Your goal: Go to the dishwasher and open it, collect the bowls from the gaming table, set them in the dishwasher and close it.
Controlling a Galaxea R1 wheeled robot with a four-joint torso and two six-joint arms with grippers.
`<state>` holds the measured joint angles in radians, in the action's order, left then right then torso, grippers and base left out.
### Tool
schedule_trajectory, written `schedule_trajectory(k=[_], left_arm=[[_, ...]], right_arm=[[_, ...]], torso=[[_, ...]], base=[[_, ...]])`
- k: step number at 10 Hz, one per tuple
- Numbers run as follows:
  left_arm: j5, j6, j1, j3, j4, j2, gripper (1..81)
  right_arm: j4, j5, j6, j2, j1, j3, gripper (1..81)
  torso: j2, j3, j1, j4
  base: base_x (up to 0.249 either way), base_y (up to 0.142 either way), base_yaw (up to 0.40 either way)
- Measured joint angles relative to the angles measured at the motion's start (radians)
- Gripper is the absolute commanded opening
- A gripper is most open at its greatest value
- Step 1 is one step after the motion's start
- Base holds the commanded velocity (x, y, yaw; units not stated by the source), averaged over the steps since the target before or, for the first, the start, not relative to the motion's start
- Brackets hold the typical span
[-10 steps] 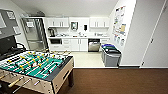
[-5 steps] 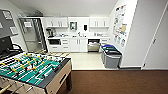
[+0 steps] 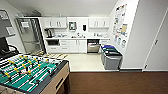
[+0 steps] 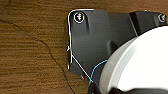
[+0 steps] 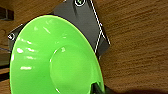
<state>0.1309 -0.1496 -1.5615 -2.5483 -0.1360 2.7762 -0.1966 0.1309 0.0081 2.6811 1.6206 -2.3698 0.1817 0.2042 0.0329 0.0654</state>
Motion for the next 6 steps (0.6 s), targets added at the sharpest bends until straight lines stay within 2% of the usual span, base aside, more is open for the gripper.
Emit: schedule_trajectory(k=[6], left_arm=[[0.0,0.0,0.0,-0.001,0.0,-0.006,1.0]], right_arm=[[0.0,0.001,0.0,0.004,0.001,-0.001,1.0]], torso=[[0.0,0.0,0.0,0.0]], base=[[0.177,0.0,0.0]])
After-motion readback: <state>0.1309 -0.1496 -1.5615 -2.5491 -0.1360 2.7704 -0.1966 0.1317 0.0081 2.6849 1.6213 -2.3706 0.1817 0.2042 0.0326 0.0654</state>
